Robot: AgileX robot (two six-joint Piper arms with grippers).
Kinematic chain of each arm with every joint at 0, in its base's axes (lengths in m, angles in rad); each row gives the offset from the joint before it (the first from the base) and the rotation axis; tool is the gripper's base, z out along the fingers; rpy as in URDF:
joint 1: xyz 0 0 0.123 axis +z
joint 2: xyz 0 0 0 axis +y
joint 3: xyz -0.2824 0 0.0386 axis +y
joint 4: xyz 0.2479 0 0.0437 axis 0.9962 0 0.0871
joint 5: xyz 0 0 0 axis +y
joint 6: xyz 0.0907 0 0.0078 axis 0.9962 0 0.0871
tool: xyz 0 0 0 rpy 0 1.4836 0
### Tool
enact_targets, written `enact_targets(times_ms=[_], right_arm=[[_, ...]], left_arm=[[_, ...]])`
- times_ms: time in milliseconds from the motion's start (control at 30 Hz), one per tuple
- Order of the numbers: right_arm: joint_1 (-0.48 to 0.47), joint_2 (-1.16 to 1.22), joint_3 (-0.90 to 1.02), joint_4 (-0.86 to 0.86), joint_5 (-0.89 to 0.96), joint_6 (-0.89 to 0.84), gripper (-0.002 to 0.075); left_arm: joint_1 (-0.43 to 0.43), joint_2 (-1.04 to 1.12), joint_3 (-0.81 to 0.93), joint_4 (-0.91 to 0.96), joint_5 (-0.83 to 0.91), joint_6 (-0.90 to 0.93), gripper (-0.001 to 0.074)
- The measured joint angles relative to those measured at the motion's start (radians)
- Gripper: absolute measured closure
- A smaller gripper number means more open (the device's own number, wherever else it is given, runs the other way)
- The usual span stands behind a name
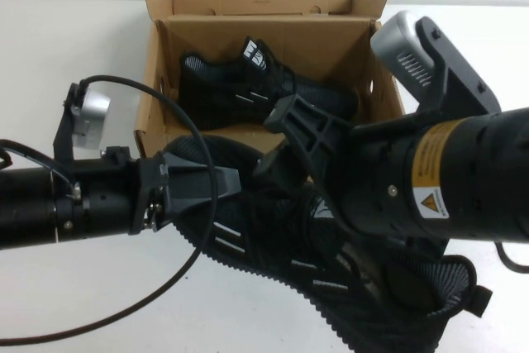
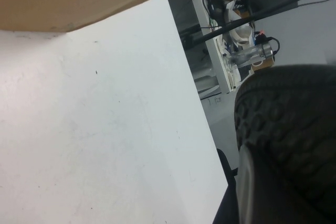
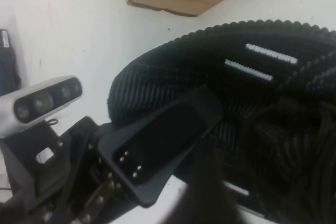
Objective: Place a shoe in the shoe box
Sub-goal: Place the shoe in the shoe box
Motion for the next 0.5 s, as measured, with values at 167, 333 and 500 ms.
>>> enact_targets(times_ms=[167, 333, 500], right_arm=[[0.0, 0.011, 0.0, 0.0, 0.0, 0.008, 0.0497], [0.0, 0.011, 0.0, 0.02, 0.023, 0.008, 0.07], [0.0, 0.011, 0.0, 0.022, 0.032, 0.008, 0.0718]], left_arm=[[0.0, 0.0, 0.0, -0.005, 0.002, 0.008, 0.0582], [0.002, 0.001, 0.0, -0.018, 0.024, 0.059, 0.0587], [0.002, 0.001, 0.0, -0.023, 0.042, 0.071, 0.0458]])
